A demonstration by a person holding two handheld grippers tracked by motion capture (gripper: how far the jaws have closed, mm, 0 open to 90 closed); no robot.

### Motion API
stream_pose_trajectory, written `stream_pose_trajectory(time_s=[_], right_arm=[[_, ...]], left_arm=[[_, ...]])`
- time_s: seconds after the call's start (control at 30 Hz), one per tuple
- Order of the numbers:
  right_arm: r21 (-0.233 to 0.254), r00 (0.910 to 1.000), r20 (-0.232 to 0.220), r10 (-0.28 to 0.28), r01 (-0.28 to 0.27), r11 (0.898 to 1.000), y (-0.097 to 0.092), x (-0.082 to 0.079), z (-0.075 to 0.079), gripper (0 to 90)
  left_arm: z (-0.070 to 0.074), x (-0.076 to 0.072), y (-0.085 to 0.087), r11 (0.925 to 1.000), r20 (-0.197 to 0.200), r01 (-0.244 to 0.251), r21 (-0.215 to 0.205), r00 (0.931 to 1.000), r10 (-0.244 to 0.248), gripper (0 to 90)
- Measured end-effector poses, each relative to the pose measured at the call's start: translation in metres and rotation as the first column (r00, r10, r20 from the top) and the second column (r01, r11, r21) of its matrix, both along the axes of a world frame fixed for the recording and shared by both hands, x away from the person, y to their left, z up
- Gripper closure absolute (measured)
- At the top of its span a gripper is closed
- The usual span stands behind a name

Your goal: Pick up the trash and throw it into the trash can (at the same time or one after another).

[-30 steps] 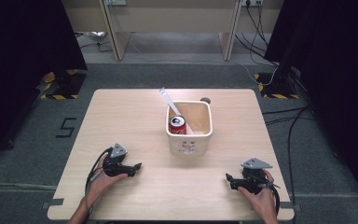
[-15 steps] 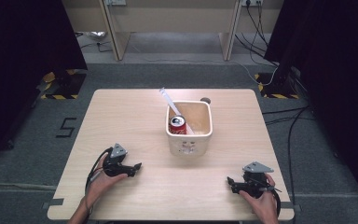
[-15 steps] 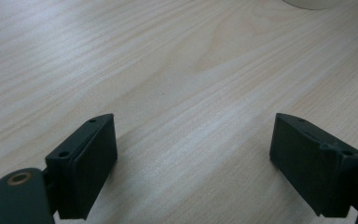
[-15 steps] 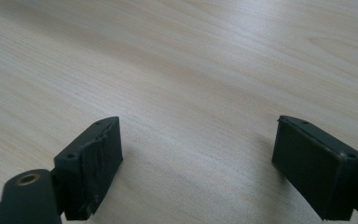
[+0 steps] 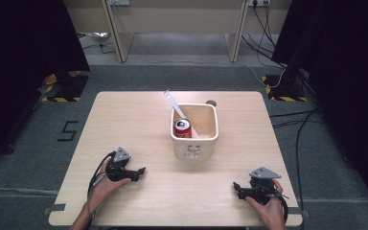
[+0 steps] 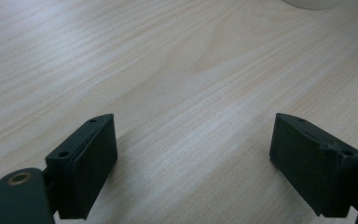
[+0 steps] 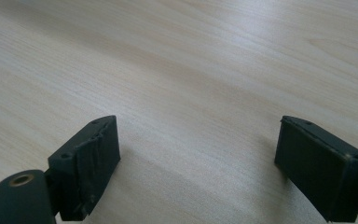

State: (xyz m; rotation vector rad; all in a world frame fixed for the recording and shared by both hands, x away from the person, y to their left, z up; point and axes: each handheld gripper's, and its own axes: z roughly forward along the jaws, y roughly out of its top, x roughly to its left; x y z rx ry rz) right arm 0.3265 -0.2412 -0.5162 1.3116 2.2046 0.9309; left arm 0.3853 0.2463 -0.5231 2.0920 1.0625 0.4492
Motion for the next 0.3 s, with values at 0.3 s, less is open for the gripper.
stream_pose_trajectory(time_s=[0.3], right_arm=[[0.000, 1.0000, 0.000, 0.000, 0.000, 1.000, 0.0000, 0.0000, 0.0000, 13.8]], left_arm=[[0.0000, 0.0000, 0.0000, 1.0000, 0.000, 0.000, 0.000, 1.0000, 0.000, 14.1]])
